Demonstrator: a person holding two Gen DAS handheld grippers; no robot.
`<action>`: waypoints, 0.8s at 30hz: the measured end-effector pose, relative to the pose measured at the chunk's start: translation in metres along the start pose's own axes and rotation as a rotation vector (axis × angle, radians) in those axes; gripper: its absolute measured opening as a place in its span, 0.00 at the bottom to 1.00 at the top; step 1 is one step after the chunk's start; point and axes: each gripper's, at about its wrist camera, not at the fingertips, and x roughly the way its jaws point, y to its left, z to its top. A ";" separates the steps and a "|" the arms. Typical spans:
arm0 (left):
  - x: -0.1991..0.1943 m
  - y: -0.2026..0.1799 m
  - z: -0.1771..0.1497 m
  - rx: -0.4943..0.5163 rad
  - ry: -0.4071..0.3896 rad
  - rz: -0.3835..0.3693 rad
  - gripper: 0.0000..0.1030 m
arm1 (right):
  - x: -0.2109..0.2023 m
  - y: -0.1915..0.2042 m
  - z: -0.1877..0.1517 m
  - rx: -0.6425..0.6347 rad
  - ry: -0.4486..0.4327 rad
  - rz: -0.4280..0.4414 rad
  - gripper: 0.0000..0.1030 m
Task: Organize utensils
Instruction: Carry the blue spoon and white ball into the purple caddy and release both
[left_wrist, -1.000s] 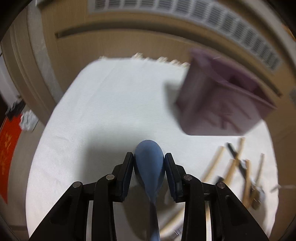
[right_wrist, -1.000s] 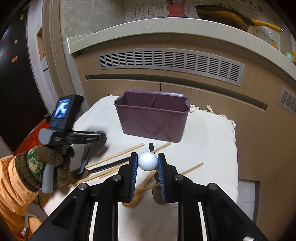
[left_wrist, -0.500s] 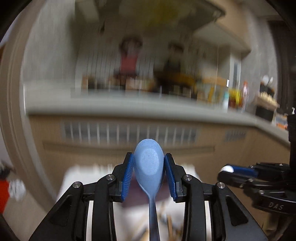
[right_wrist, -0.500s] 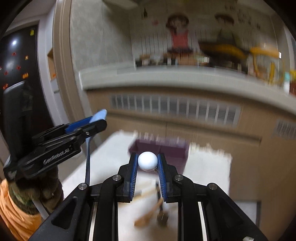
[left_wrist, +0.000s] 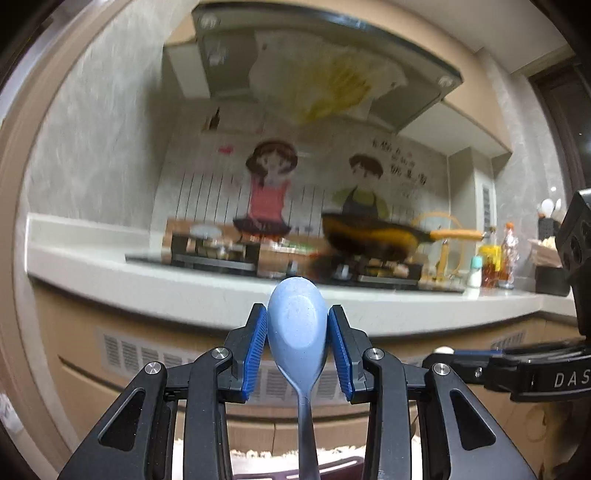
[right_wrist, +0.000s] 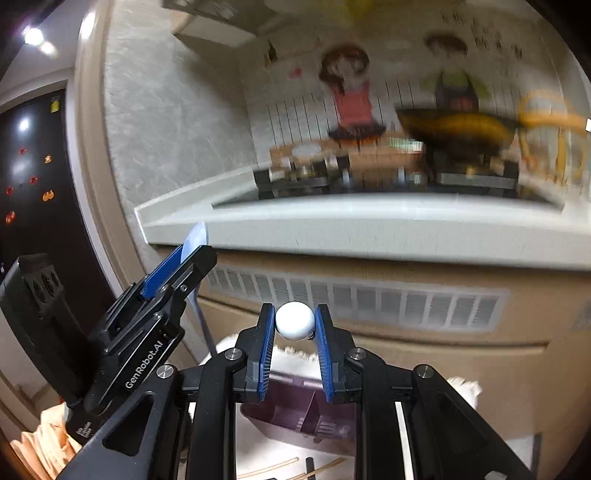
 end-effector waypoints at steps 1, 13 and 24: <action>0.009 0.001 -0.010 -0.006 0.016 0.001 0.34 | 0.017 -0.009 -0.006 0.030 0.034 0.015 0.20; 0.058 0.014 -0.132 0.011 0.356 0.053 0.34 | 0.106 -0.044 -0.090 0.168 0.264 0.029 0.20; 0.042 0.026 -0.143 -0.004 0.489 0.082 0.63 | 0.073 -0.005 -0.117 -0.089 0.214 -0.178 0.66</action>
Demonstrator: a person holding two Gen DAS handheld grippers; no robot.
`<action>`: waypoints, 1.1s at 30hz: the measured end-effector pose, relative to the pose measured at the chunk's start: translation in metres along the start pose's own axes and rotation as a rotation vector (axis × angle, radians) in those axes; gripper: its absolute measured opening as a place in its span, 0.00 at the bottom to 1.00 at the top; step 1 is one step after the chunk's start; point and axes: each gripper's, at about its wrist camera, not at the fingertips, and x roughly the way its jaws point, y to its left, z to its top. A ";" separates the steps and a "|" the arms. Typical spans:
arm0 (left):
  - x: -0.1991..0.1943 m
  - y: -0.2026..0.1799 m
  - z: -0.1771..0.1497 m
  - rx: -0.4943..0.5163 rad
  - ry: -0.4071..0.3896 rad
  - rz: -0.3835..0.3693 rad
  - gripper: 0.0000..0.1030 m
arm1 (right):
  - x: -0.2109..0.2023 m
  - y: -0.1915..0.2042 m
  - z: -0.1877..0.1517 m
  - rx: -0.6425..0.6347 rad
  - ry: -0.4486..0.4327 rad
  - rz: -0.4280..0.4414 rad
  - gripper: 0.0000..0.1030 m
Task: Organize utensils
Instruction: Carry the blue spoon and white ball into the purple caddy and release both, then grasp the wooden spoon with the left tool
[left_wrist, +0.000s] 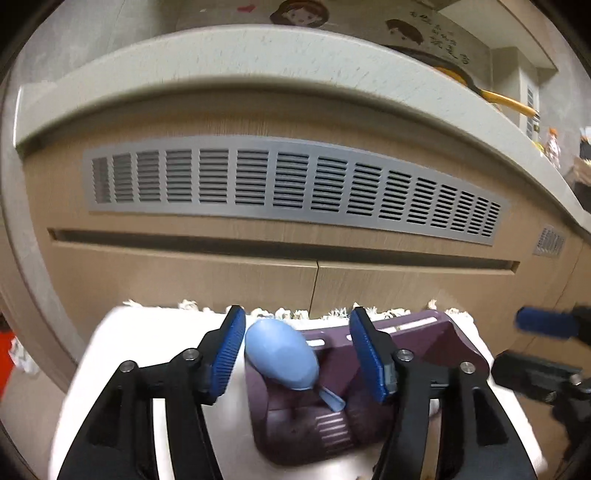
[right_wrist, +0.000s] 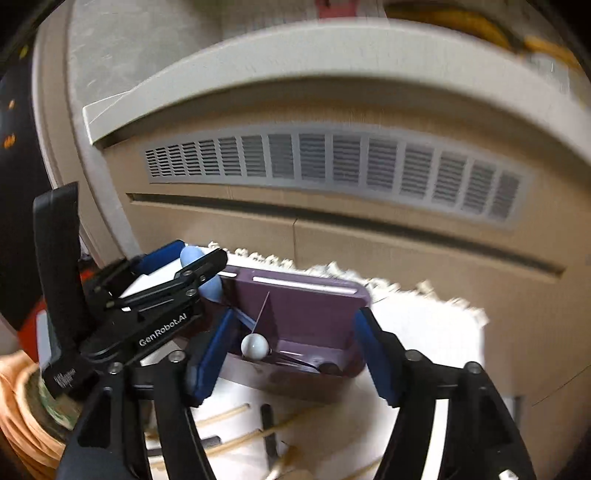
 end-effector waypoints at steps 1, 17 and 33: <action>-0.006 -0.001 0.000 0.011 0.006 0.002 0.68 | -0.007 0.002 -0.001 -0.013 -0.006 -0.008 0.67; -0.103 -0.020 -0.085 0.178 0.216 -0.079 0.77 | -0.046 0.026 -0.096 -0.089 0.046 -0.069 0.85; -0.110 -0.027 -0.134 0.225 0.379 -0.156 0.77 | -0.027 0.021 -0.147 -0.014 0.152 -0.046 0.87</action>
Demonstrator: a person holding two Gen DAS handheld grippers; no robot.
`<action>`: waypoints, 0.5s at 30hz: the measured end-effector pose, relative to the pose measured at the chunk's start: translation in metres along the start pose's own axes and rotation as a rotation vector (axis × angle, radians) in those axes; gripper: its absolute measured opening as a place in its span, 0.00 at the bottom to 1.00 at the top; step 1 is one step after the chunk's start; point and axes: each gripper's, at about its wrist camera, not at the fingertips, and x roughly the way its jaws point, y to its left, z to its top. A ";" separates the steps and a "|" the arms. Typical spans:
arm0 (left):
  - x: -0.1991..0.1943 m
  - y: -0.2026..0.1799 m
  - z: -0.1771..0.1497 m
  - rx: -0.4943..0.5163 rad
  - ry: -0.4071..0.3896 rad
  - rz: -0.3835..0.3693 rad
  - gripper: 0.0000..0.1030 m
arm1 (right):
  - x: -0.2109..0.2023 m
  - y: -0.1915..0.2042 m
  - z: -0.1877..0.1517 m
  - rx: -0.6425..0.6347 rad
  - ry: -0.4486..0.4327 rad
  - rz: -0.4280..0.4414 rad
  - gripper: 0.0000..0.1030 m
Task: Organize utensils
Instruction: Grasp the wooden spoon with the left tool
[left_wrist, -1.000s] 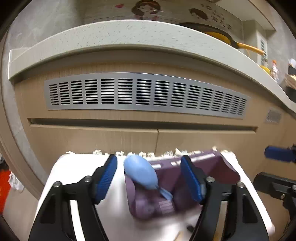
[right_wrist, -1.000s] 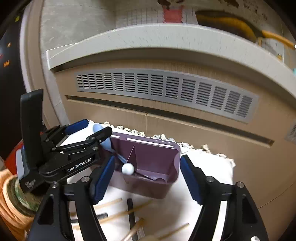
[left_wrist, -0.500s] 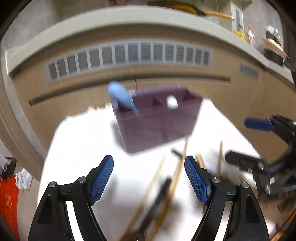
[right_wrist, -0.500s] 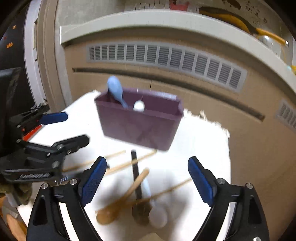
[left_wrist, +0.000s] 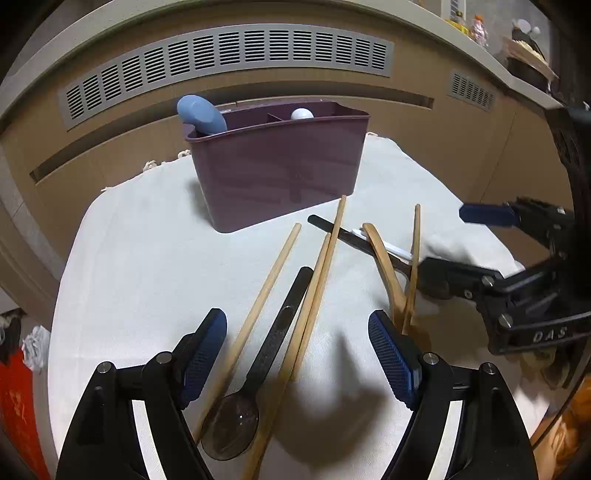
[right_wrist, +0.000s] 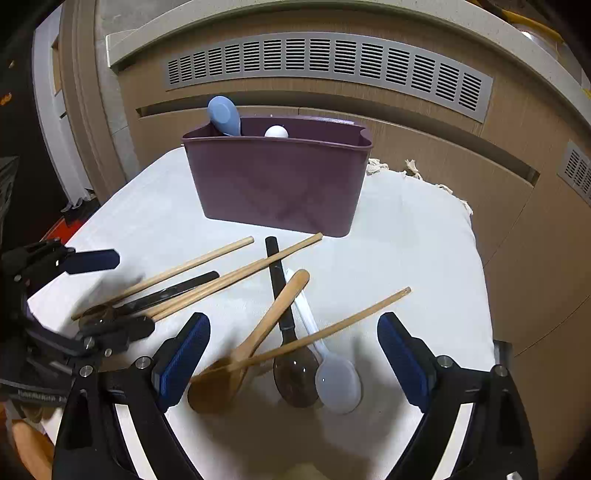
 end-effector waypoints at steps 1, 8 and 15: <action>0.000 0.001 0.001 -0.006 0.000 -0.001 0.77 | -0.001 -0.001 -0.002 -0.001 -0.002 0.004 0.87; -0.004 0.014 -0.003 -0.042 -0.008 0.019 0.77 | 0.007 -0.004 -0.008 -0.008 0.006 0.006 0.82; -0.009 0.036 -0.012 -0.106 -0.021 0.036 0.77 | 0.031 0.011 0.015 -0.058 0.080 0.043 0.36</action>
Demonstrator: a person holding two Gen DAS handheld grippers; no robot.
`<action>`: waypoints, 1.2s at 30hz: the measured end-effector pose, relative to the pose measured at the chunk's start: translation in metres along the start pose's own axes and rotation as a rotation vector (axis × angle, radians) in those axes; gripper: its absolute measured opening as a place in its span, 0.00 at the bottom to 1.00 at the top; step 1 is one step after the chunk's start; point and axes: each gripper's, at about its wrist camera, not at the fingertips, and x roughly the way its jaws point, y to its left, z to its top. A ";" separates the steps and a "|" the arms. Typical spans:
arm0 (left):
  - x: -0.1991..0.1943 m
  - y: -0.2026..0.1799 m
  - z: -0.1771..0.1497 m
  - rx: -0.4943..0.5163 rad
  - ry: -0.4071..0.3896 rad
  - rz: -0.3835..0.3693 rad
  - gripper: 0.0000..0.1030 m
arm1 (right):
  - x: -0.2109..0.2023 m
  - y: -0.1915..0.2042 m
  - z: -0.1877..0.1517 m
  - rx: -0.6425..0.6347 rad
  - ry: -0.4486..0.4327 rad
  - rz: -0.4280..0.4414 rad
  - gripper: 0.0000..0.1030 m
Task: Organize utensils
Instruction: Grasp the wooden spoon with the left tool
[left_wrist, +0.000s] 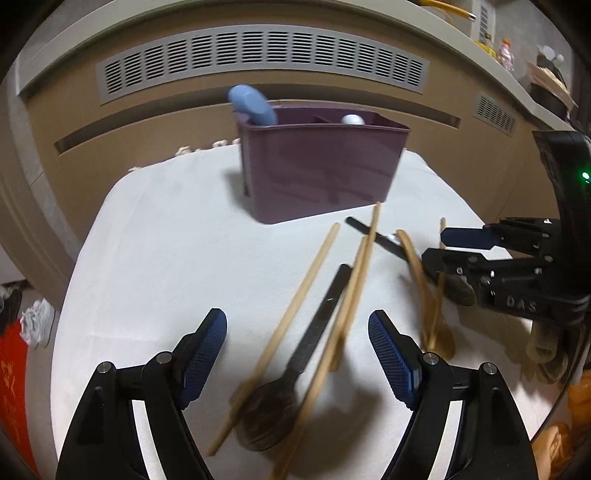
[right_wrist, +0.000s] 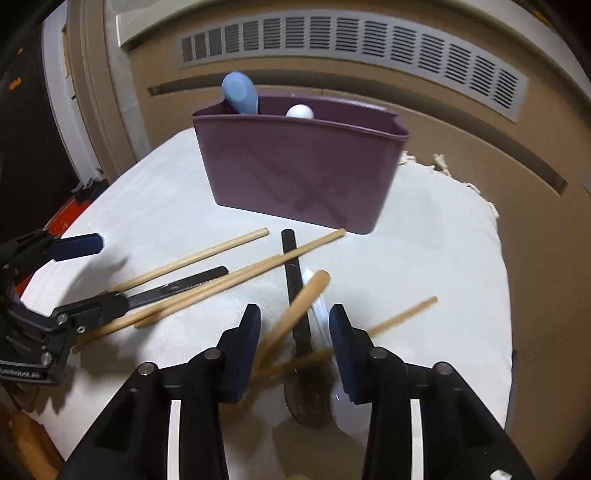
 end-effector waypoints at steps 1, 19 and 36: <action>-0.001 0.004 -0.001 -0.009 0.001 0.004 0.77 | 0.004 0.002 0.002 0.000 0.008 -0.002 0.36; 0.015 -0.084 -0.020 0.150 0.065 -0.244 0.76 | -0.026 -0.046 -0.039 0.087 0.016 -0.082 0.32; 0.030 -0.088 -0.007 0.066 0.091 -0.098 0.30 | -0.023 -0.040 -0.063 0.087 0.027 0.016 0.43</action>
